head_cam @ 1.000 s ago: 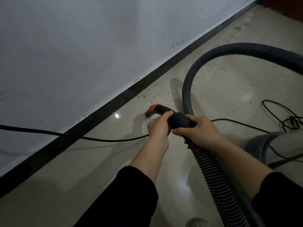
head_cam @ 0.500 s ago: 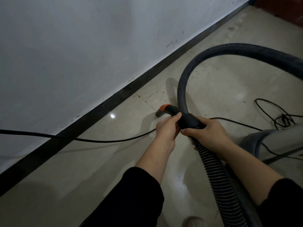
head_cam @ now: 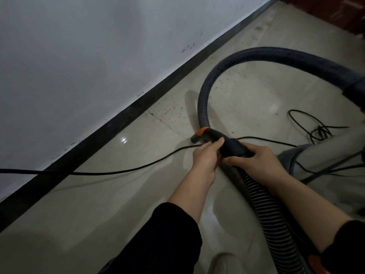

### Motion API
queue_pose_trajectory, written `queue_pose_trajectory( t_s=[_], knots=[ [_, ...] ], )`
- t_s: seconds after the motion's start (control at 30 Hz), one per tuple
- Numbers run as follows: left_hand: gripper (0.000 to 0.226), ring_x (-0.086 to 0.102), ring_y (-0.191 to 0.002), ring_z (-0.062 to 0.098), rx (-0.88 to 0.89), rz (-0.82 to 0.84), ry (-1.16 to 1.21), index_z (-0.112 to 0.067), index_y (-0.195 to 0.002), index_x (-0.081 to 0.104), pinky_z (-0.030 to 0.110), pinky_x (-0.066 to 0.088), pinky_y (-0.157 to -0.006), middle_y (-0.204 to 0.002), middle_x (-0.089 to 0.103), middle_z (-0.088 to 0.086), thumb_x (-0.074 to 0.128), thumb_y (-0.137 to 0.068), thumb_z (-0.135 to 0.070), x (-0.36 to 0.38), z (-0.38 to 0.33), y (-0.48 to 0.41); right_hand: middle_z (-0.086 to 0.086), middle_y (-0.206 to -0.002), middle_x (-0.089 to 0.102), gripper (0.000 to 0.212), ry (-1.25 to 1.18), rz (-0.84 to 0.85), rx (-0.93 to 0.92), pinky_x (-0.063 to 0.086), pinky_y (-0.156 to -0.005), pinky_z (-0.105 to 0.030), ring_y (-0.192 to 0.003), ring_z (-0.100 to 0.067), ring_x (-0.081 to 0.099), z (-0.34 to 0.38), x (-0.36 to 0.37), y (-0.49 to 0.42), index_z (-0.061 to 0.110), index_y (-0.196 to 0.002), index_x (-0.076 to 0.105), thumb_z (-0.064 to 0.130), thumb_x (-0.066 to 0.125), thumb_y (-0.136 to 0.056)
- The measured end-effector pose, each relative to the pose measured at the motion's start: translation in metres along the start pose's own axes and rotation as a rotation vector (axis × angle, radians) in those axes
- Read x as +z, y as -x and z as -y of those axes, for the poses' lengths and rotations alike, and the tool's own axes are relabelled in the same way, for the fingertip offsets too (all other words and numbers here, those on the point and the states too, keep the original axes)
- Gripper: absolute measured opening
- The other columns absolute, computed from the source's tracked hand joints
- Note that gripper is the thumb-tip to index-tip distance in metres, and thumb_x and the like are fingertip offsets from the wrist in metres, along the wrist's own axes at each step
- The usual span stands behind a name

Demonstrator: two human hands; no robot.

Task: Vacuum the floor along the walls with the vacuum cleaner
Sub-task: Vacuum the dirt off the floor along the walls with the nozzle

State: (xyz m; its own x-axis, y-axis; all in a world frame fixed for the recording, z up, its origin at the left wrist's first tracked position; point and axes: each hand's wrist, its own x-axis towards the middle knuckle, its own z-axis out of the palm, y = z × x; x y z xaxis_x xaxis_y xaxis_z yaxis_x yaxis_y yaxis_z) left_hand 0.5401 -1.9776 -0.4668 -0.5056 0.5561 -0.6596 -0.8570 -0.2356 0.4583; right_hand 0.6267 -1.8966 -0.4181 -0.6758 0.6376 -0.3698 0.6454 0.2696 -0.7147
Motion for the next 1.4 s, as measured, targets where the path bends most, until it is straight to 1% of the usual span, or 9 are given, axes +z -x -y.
queue_pose_trajectory(
  t_s=[0.27,0.5,0.7,0.77,0.83,0.93,1.1,1.27,1.4],
  knots=[
    [0.033,0.069,-0.078,0.013,-0.011,0.007,-0.011,0.001,-0.123,0.062,0.019,0.058,-0.063,-0.097,0.071,0.011,0.066,-0.091,-0.009,0.008,0.011,-0.002,0.008,-0.085,0.073,0.041,0.016,-0.041,-0.017,0.05,-0.072,-0.026,-0.082,-0.012,0.068,-0.012,-0.009,0.0,0.029,-0.109,0.071,0.028,0.084,-0.07],
    [0.028,0.068,-0.072,0.01,0.029,0.025,0.005,-0.003,-0.121,0.062,0.018,0.057,-0.061,-0.088,0.07,0.006,0.062,-0.094,-0.009,0.002,-0.003,-0.01,0.007,-0.085,0.073,0.04,0.029,-0.038,-0.013,0.057,-0.083,-0.042,-0.082,-0.014,0.069,-0.004,0.002,-0.015,0.031,-0.106,0.071,0.033,0.083,-0.069],
    [0.028,0.067,-0.079,0.013,0.075,0.032,0.064,-0.001,-0.124,0.059,0.02,0.057,-0.07,-0.091,0.069,0.007,0.056,-0.097,-0.006,-0.009,-0.023,-0.013,-0.002,-0.083,0.073,0.037,0.011,-0.012,-0.036,0.058,-0.076,-0.039,-0.077,-0.021,0.069,0.017,0.017,-0.028,0.027,-0.104,0.072,0.028,0.084,-0.069],
    [0.023,0.067,-0.078,0.013,0.086,0.024,0.086,-0.003,-0.12,0.06,0.021,0.057,-0.072,-0.09,0.069,0.007,0.055,-0.098,-0.006,-0.013,-0.029,-0.014,-0.009,-0.081,0.073,0.035,-0.003,0.022,-0.034,0.059,-0.069,-0.04,-0.067,-0.023,0.068,0.025,0.023,-0.029,0.025,-0.102,0.072,0.024,0.084,-0.07],
    [0.017,0.067,-0.078,0.012,0.096,0.009,0.095,-0.007,-0.114,0.061,0.023,0.056,-0.076,-0.088,0.07,0.007,0.055,-0.098,-0.006,-0.017,-0.032,-0.015,-0.014,-0.081,0.072,0.034,-0.027,0.064,-0.016,0.059,-0.059,-0.037,-0.058,-0.022,0.064,0.032,0.026,-0.028,0.023,-0.104,0.07,0.02,0.083,-0.072],
    [0.021,0.068,-0.081,0.014,0.11,-0.012,0.094,-0.004,-0.118,0.061,0.027,0.055,-0.082,-0.089,0.07,0.007,0.056,-0.097,-0.007,-0.021,-0.035,-0.016,-0.017,-0.082,0.072,0.033,-0.037,0.099,-0.005,0.057,-0.052,-0.031,-0.053,-0.021,0.062,0.04,0.027,-0.026,0.024,-0.104,0.069,0.018,0.082,-0.074],
    [0.027,0.068,-0.083,0.015,0.126,-0.021,0.084,0.0,-0.123,0.06,0.029,0.055,-0.085,-0.091,0.07,0.008,0.056,-0.097,-0.007,-0.025,-0.04,-0.018,-0.017,-0.078,0.071,0.034,-0.064,0.09,-0.016,0.055,-0.05,-0.031,-0.05,-0.02,0.06,0.043,0.033,-0.03,0.018,-0.104,0.07,0.016,0.082,-0.073],
    [0.029,0.069,-0.082,0.015,0.15,-0.054,0.09,-0.001,-0.124,0.061,0.028,0.057,-0.082,-0.091,0.071,0.008,0.058,-0.097,-0.009,-0.03,-0.048,-0.027,-0.012,-0.074,0.068,0.036,-0.075,0.094,-0.028,0.048,-0.045,-0.024,-0.045,-0.014,0.057,0.048,0.042,-0.039,0.02,-0.105,0.069,0.016,0.083,-0.072],
    [0.032,0.07,-0.088,0.016,0.18,-0.061,0.091,-0.001,-0.127,0.06,0.032,0.056,-0.09,-0.099,0.072,0.01,0.058,-0.097,-0.011,-0.036,-0.055,-0.035,-0.012,-0.079,0.069,0.034,-0.061,0.11,-0.061,0.045,-0.042,-0.017,-0.046,-0.009,0.056,0.058,0.048,-0.046,0.02,-0.104,0.069,0.016,0.082,-0.073]
  ],
)
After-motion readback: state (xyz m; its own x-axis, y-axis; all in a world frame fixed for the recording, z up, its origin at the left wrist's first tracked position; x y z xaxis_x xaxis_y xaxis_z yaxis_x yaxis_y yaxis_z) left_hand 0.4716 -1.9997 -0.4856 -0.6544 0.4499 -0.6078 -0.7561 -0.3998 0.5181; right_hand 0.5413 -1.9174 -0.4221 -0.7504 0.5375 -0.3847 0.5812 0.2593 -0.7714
